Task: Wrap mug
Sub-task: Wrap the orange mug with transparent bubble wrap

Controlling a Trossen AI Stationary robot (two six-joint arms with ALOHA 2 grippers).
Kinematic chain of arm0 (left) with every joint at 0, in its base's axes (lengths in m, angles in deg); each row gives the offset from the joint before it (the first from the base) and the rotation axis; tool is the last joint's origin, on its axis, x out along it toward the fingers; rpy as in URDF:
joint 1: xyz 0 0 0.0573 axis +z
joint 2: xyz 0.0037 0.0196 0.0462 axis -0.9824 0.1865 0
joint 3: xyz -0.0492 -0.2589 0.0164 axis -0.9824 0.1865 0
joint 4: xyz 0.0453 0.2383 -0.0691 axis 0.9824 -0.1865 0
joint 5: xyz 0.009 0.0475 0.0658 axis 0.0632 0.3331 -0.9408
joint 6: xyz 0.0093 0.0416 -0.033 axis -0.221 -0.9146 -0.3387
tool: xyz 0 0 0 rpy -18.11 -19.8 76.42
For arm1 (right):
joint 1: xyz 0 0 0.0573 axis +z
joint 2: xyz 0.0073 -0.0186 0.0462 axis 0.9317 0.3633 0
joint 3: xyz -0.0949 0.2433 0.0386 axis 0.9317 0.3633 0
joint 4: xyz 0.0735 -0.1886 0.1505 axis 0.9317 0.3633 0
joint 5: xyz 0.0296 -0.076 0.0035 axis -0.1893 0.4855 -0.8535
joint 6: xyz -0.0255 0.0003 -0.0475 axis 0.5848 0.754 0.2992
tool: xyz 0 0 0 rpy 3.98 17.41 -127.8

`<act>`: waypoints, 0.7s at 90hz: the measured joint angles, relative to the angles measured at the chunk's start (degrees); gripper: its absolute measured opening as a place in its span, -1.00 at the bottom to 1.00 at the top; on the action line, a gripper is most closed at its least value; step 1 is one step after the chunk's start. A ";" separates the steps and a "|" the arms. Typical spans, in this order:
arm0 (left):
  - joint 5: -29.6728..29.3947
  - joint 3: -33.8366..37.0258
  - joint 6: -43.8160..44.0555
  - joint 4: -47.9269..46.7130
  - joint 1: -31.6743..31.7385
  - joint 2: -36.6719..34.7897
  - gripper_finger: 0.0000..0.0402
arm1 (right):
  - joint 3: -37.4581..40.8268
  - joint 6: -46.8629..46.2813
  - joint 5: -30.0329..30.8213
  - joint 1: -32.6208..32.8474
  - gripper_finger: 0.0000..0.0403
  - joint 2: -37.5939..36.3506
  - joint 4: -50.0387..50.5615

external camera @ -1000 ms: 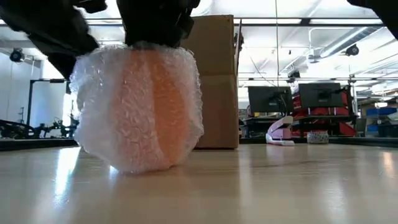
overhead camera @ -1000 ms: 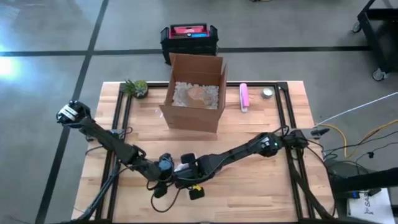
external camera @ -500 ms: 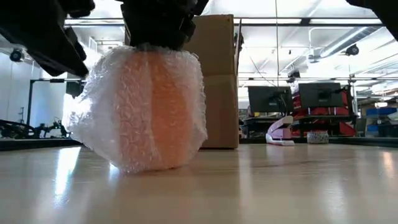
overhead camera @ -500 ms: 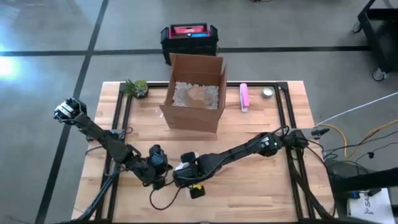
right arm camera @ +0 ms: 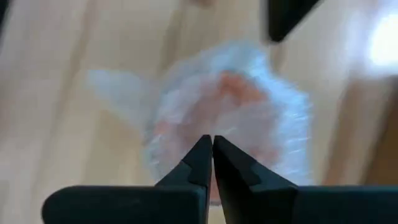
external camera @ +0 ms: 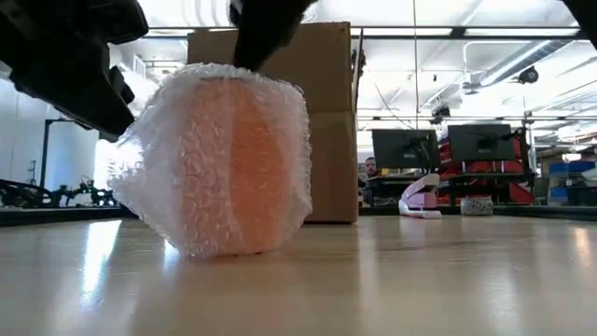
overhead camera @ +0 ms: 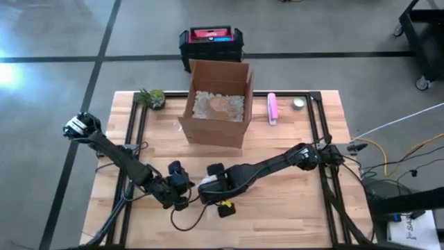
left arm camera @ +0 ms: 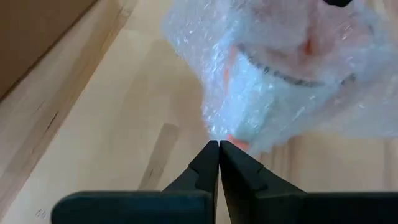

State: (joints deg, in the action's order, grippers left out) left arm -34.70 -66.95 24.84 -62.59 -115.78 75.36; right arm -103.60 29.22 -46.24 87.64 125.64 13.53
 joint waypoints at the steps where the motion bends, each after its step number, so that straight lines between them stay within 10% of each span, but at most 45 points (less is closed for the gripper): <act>1: 0.00 0.00 -0.10 0.12 0.03 0.00 -1.00 | 0.01 0.17 0.33 -0.09 -0.99 0.01 -0.26; 63: 0.02 0.04 -1.86 1.55 0.04 0.00 -1.00 | -0.04 1.96 -0.36 -1.21 -0.99 6.98 -2.45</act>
State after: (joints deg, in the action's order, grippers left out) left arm -34.67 -66.90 22.98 -61.05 -115.74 75.36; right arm -103.65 31.18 -46.60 86.43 132.63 11.07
